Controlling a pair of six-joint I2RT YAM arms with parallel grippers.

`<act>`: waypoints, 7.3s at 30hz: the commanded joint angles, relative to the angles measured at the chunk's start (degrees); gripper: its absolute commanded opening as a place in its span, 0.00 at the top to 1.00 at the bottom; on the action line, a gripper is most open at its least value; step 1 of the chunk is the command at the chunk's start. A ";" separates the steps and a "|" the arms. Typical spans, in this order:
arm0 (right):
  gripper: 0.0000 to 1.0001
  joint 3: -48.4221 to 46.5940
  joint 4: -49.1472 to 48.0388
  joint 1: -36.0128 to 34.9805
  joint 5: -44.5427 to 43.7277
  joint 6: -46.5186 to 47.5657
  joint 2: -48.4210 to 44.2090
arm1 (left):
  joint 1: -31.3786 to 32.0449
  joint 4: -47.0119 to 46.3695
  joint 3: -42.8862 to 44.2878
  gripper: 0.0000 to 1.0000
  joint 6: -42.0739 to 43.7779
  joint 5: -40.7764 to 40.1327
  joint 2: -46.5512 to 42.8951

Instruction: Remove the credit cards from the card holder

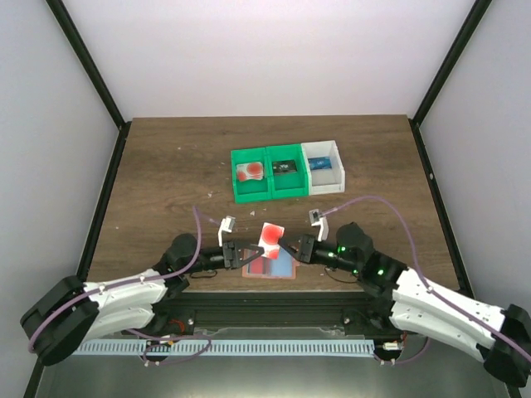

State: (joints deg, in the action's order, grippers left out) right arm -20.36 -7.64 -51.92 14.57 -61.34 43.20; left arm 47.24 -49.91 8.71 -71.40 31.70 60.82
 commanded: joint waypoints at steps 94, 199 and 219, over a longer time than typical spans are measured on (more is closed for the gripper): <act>1.00 -53.54 5.11 13.33 -17.37 18.17 61.34 | -4.45 81.46 32.05 0.00 44.30 -32.49 -31.48; 1.00 -88.36 41.18 10.31 -14.09 44.14 89.42 | -16.75 83.82 33.13 0.17 39.85 -23.21 -19.79; 1.00 -91.90 37.28 12.27 -20.59 48.65 91.36 | -16.75 83.48 32.69 0.17 39.93 -23.29 -18.63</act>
State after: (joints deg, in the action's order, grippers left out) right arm -109.82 32.64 -40.53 -2.07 -14.87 134.43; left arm 30.74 33.54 41.87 -32.14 7.90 42.09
